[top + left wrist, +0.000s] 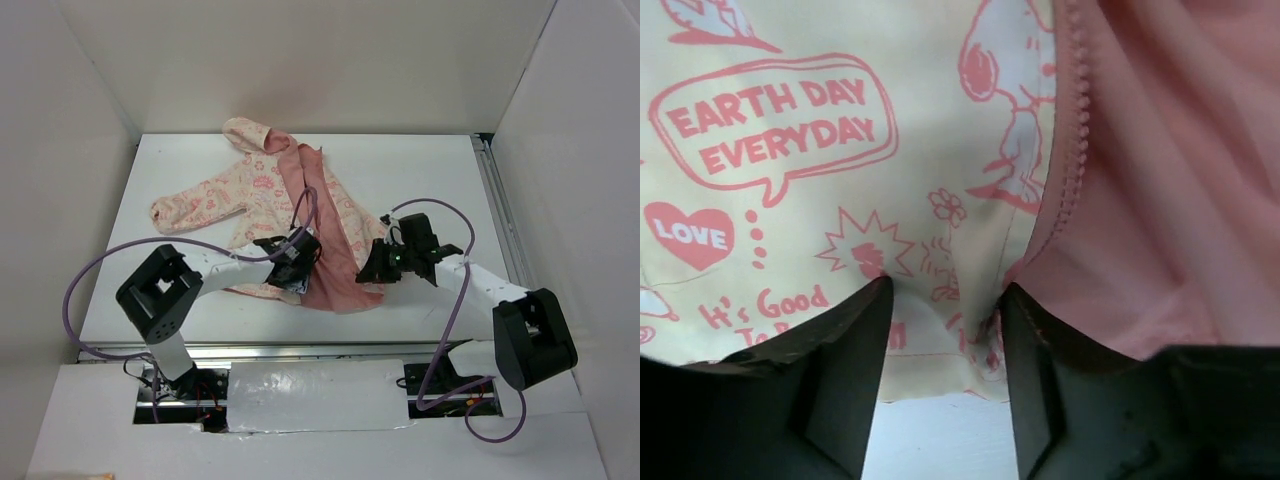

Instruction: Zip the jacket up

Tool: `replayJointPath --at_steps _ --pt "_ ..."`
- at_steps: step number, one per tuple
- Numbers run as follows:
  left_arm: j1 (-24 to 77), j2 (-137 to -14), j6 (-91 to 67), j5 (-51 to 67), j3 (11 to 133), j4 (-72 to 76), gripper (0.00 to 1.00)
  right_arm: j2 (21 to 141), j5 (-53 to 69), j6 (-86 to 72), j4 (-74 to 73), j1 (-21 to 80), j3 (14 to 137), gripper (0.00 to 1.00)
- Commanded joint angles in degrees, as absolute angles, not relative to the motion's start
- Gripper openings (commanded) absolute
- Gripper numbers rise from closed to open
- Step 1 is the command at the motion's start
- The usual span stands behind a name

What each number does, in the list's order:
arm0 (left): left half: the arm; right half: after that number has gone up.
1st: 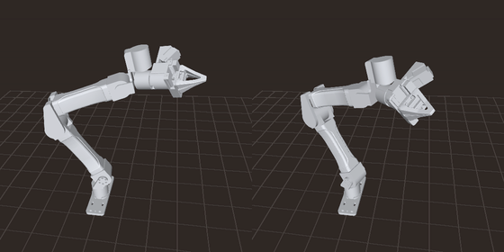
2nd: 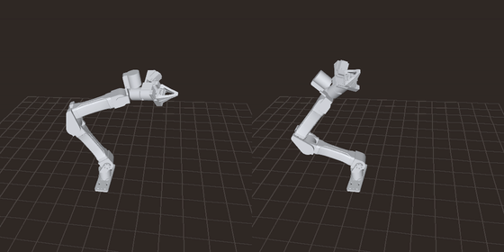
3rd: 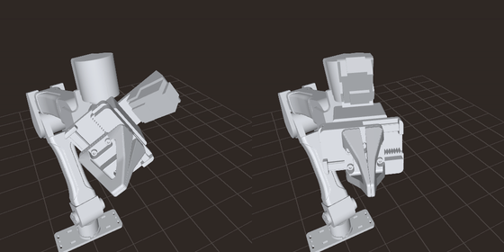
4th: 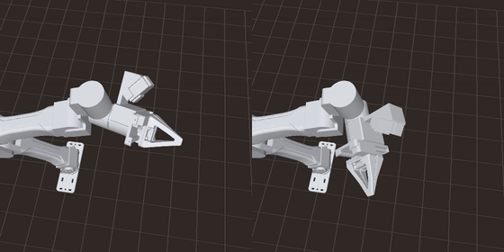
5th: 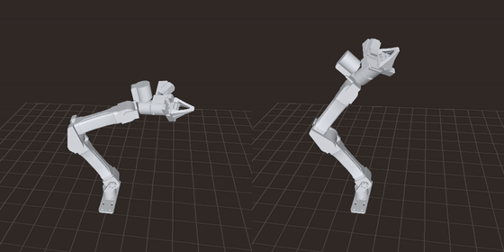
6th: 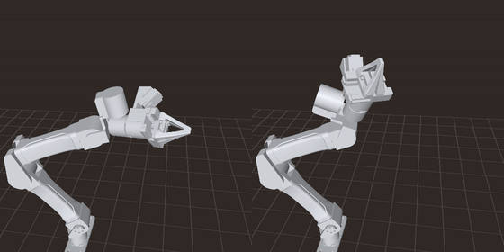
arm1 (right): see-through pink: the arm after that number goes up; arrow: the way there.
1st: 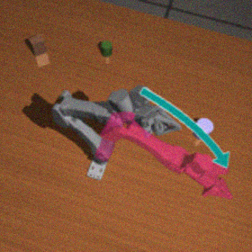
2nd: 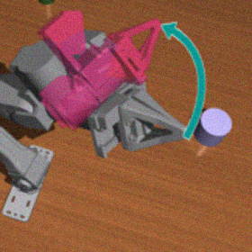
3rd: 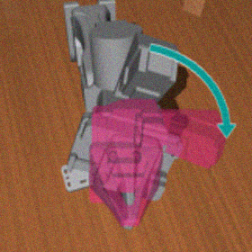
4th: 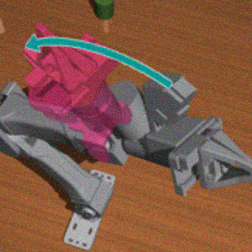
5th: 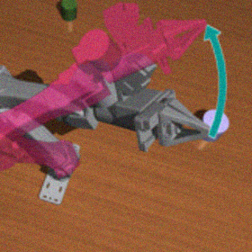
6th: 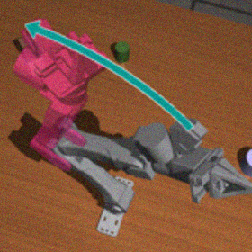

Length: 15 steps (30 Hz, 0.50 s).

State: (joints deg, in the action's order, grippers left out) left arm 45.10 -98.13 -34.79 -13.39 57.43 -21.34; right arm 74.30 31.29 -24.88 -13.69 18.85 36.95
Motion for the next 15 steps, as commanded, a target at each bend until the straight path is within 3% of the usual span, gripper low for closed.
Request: replayJointPath --at_steps 1,2,5,15 --pt "45.26 -102.48 -38.15 -14.33 58.09 -27.77 0.58 74.44 32.25 -23.73 -12.22 18.37 37.00 0.00" --pt "45.26 -102.57 -38.41 -14.67 58.10 -27.86 0.50 74.44 32.43 -23.73 -12.13 18.46 37.00 0.00" --pt "45.26 -100.29 -38.67 -14.07 57.40 -27.16 0.39 74.27 32.43 -23.64 -12.22 18.28 37.00 0.00" --pt "45.18 -81.13 -28.75 2.01 47.56 -9.94 0.23 73.83 31.91 -23.91 -11.69 18.28 37.00 0.00"
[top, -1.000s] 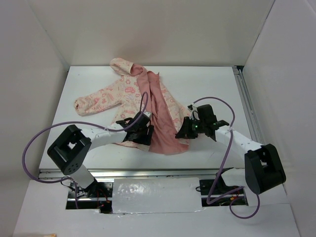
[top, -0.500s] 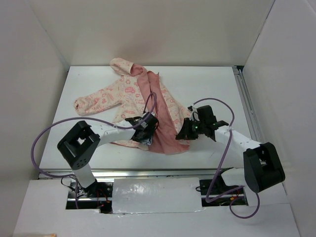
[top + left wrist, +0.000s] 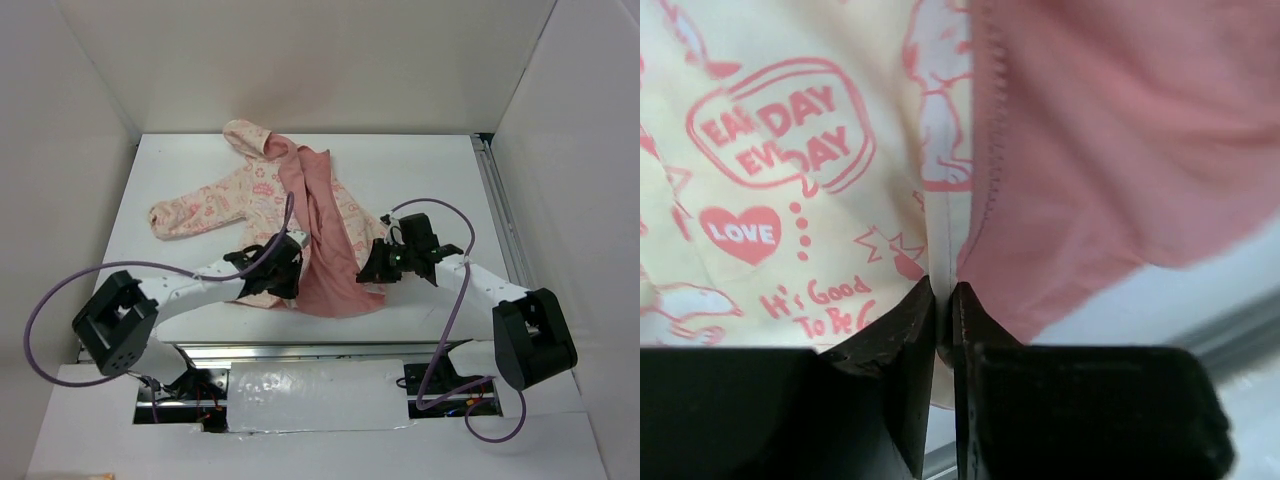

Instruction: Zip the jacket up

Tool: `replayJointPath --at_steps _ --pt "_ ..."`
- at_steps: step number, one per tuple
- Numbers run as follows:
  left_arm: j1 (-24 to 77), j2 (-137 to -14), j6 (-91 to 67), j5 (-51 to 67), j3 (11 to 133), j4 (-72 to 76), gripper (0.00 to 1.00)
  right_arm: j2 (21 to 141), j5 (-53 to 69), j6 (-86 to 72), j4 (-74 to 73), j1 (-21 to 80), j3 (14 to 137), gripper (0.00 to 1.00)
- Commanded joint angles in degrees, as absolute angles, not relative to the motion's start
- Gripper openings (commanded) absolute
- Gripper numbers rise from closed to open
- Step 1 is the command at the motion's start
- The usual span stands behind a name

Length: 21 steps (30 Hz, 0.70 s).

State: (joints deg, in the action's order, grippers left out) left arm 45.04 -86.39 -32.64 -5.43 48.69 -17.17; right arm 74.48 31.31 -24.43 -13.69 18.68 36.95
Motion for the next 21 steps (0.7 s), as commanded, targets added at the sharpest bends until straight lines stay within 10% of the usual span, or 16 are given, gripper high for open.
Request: replayJointPath --at_steps 1,18,21 --pt "45.18 -80.08 -28.48 2.80 46.33 -8.02 0.23 73.65 31.82 -23.99 -11.60 18.28 37.00 0.00" --pt "44.82 -72.95 -28.12 7.47 42.63 -5.89 0.33 81.38 30.24 -27.07 -6.33 23.55 36.39 0.00" --pt "44.82 -73.13 -28.39 7.47 42.54 -6.24 0.54 83.23 29.09 -27.42 -7.12 23.82 36.65 0.00"
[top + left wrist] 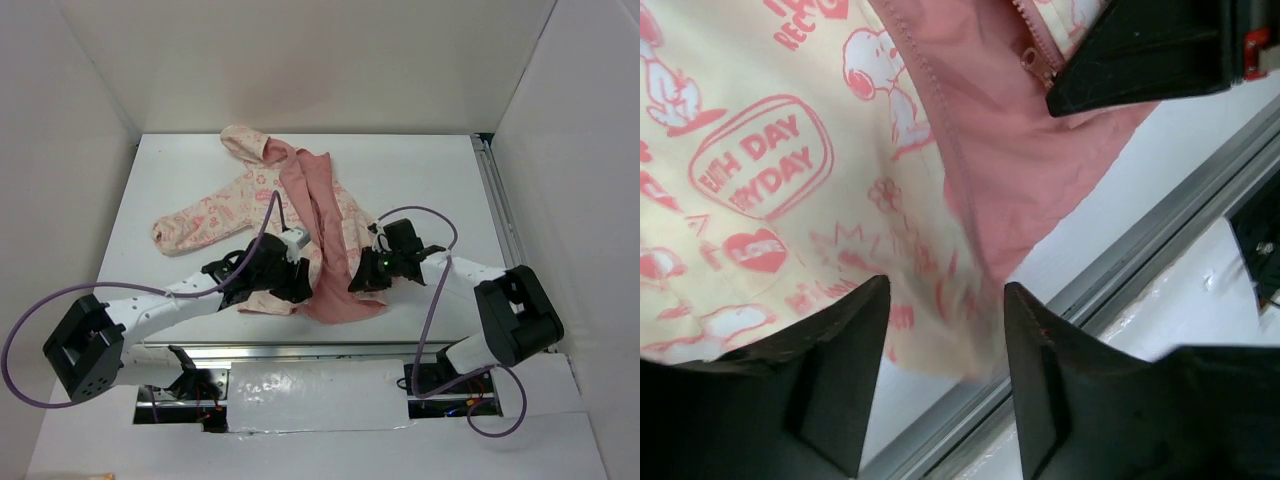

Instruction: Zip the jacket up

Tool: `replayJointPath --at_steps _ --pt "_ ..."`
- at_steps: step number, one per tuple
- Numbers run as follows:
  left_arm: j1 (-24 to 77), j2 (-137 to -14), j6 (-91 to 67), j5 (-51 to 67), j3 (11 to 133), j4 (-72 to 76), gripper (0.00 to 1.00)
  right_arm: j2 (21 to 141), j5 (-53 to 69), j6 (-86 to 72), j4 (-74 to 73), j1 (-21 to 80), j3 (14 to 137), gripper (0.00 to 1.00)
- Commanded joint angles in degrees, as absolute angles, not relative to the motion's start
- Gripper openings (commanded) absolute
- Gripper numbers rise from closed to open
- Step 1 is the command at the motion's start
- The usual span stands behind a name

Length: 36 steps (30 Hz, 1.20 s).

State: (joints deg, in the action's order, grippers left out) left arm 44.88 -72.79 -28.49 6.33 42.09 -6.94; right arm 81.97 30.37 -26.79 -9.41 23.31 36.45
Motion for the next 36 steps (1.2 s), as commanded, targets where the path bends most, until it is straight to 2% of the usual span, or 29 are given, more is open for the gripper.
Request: replayJointPath --at_steps 1,3,6,8,11,13,16,25,36 --pt "44.82 -73.21 -28.30 7.73 42.45 -6.33 0.64 83.49 28.66 -27.68 -7.21 23.82 36.74 0.00" --pt "44.82 -73.47 -28.39 7.65 42.54 -6.94 0.65 84.28 28.39 -27.86 -7.47 23.82 36.65 0.00" --pt "44.82 -74.26 -28.48 7.21 42.80 -7.38 0.55 84.99 26.98 -27.86 -8.26 23.82 37.18 0.00" --pt "44.82 -74.70 -28.13 8.43 42.98 -7.29 0.55 85.43 26.98 -27.86 -8.44 23.73 37.53 0.00" --pt "44.82 -76.98 -27.86 9.66 44.11 -8.69 0.82 86.65 25.76 -28.21 -9.05 23.82 38.06 0.00" --pt "44.82 -78.30 -27.86 10.37 45.43 -10.27 0.91 87.18 24.88 -28.21 -9.75 23.82 38.41 0.00" --pt "45.17 -81.03 -27.68 11.34 47.80 -11.94 0.95 87.54 24.61 -28.21 -9.84 23.82 38.67 0.00" --pt "46.41 -90.52 -28.12 7.22 56.07 -16.78 0.97 87.01 23.47 -28.04 -10.11 23.73 38.41 0.00" --pt "50.80 -99.05 -32.16 0.26 60.29 -25.83 0.94 87.01 23.20 -27.69 -10.02 22.68 37.53 0.00"
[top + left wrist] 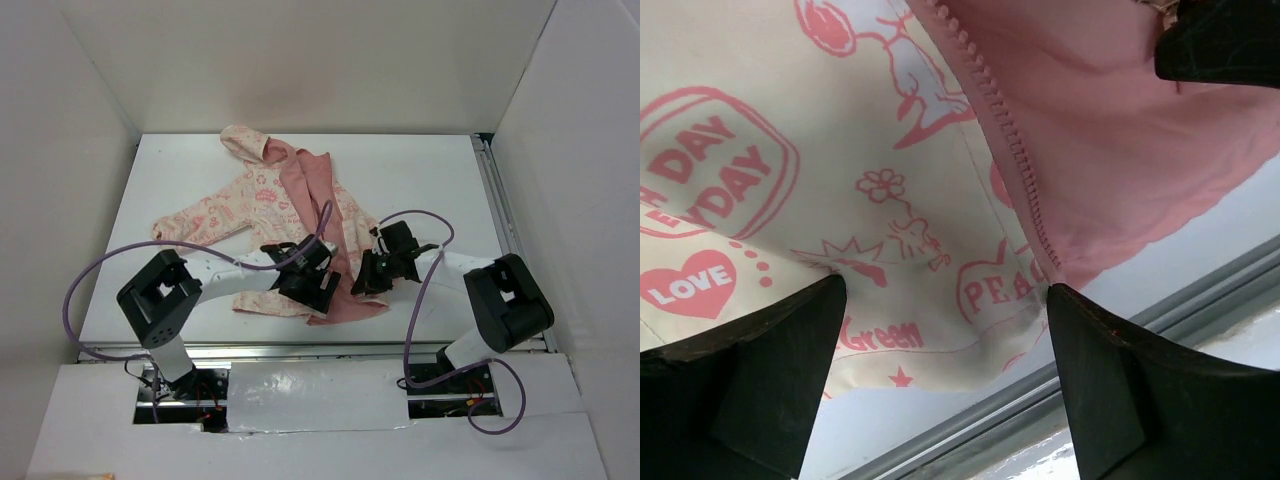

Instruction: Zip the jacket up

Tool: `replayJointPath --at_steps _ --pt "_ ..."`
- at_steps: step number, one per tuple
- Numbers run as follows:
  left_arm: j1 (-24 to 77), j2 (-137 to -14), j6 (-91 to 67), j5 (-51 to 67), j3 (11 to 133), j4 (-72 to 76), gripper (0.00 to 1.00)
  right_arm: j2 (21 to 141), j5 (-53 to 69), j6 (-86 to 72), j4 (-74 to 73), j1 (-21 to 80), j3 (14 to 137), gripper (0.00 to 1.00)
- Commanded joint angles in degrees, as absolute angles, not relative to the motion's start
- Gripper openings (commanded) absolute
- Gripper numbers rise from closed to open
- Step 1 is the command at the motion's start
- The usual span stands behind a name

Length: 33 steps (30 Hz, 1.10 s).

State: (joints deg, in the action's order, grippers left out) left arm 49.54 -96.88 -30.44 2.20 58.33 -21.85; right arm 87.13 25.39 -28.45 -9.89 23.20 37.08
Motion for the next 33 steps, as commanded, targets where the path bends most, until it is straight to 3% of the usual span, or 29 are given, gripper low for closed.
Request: replayJointPath --at_steps 1,6,9,12,14,20,23,24,26,33 --pt "51.24 -100.36 -32.78 -1.48 60.90 -26.54 0.94 87.01 23.12 -27.69 -10.11 22.50 37.53 0.00" --pt "52.47 -104.49 -34.44 -2.98 63.37 -29.52 0.88 86.57 22.41 -27.77 -10.28 22.33 37.35 0.00" --pt "52.73 -104.85 -36.38 -5.27 63.81 -31.46 0.78 86.40 22.06 -27.69 -10.37 22.06 37.00 0.00" --pt "52.73 -103.81 -38.14 -8.25 63.98 -33.04 0.56 86.75 21.80 -27.86 -10.55 21.80 37.18 0.00" --pt "52.65 -102.58 -39.02 -9.14 63.81 -33.49 0.50 87.01 20.83 -28.12 -10.90 21.62 37.35 0.00" --pt "50.19 -92.93 -37.97 -8.27 60.39 -30.86 0.42 87.01 18.99 -29.79 -11.87 18.20 36.30 0.00" --pt "48.78 -88.18 -37.18 -6.95 57.93 -27.69 0.26 87.54 17.85 -30.58 -12.65 16.26 36.12 0.00" --pt "48.52 -87.02 -37.00 -6.33 56.88 -26.21 0.10 87.71 17.67 -30.67 -12.92 15.91 36.04 0.00" --pt "47.81 -83.95 -35.78 -3.70 54.86 -24.36 0.00 88.15 17.75 -30.94 -12.75 15.21 35.77 0.00" --pt "45.01 -78.23 -39.09 -3.60 52.56 -21.63 0.00 85.88 16.34 -30.68 -11.44 14.94 34.46 0.00"
